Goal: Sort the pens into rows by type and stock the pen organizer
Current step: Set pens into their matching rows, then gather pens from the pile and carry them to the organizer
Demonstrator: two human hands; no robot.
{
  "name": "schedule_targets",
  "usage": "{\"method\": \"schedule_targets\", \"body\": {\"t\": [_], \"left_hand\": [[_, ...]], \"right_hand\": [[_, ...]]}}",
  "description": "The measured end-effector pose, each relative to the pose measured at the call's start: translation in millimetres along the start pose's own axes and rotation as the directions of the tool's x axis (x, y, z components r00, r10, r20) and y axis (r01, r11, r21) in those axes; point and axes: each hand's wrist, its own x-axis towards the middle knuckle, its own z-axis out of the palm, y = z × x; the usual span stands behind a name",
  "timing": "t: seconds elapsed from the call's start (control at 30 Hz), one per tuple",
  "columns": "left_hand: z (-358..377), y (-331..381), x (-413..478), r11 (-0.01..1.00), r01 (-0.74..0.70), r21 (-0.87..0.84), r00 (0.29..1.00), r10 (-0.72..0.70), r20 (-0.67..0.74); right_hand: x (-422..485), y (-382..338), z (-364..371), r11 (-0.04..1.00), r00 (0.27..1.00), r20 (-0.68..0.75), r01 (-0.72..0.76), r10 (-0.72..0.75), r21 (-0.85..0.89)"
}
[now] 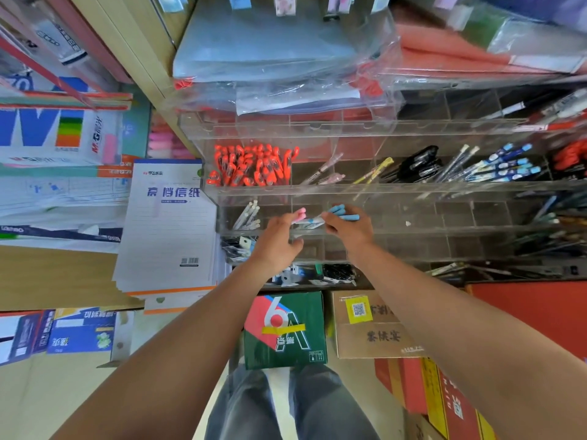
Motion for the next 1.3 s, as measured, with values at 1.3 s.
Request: {"method": "schedule_targets", "body": {"t": [1.3], "left_hand": [[-107,-173,-232,0.946,0.247,-0.209,0.889,-0.307,-0.340]], "right_hand": [[-203,69,200,0.701,0.760,0.615,0.556,-0.210,-0.448]]}}
